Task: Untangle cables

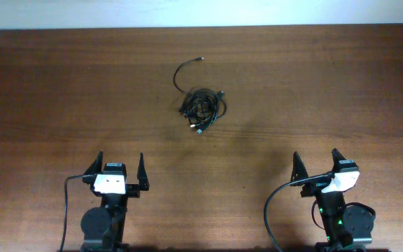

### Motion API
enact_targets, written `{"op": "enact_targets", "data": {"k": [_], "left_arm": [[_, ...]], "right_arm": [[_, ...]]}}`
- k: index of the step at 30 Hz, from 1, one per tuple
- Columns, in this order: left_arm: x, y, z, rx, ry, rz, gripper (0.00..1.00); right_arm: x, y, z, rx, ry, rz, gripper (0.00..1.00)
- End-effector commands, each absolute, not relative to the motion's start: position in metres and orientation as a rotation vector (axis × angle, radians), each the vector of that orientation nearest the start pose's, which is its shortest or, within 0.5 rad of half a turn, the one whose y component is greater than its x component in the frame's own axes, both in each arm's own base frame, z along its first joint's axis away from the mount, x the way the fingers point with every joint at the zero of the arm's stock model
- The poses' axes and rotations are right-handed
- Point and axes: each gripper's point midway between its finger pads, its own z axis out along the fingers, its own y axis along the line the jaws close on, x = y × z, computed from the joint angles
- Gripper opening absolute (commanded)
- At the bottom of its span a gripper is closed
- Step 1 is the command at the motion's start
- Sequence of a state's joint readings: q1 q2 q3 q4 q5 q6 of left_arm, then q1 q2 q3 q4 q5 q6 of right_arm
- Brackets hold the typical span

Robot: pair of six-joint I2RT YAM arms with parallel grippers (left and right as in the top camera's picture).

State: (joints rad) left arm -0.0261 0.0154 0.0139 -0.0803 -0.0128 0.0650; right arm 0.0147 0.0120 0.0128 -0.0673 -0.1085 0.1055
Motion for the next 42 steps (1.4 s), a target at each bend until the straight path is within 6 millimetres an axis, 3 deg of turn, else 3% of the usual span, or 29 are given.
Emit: {"op": "enact_targets", "data": {"k": [1,24,27,30,33,42], "left_arm": [[0.246,-0.005,0.156,0.082,1.649,0.054,0.99],[0.246,-0.005,0.156,0.082,1.649,0.055,0.99],[0.247,-0.003,0.178,0.071,1.559,0.061,0.99],[0.247,-0.003,0.182,0.070,1.546,0.060,0.99],[0.245,-0.003,0.199,0.064,1.478,0.063,0.99],[0.238,-0.003,0.229,0.065,1.457,0.060,0.99]], "right_arm": [[0.245,0.023,0.158,-0.005,1.642,0.186,0.99],[0.245,0.023,0.158,-0.005,1.642,0.186,0.99],[0.245,0.023,0.158,-0.005,1.642,0.186,0.99],[0.246,0.016,0.158,0.024,1.641,0.150,0.99],[0.246,0.015,0.161,0.025,1.628,0.148,0.99],[0.233,0.065,0.185,-0.170,1.571,0.426,0.99]]}}
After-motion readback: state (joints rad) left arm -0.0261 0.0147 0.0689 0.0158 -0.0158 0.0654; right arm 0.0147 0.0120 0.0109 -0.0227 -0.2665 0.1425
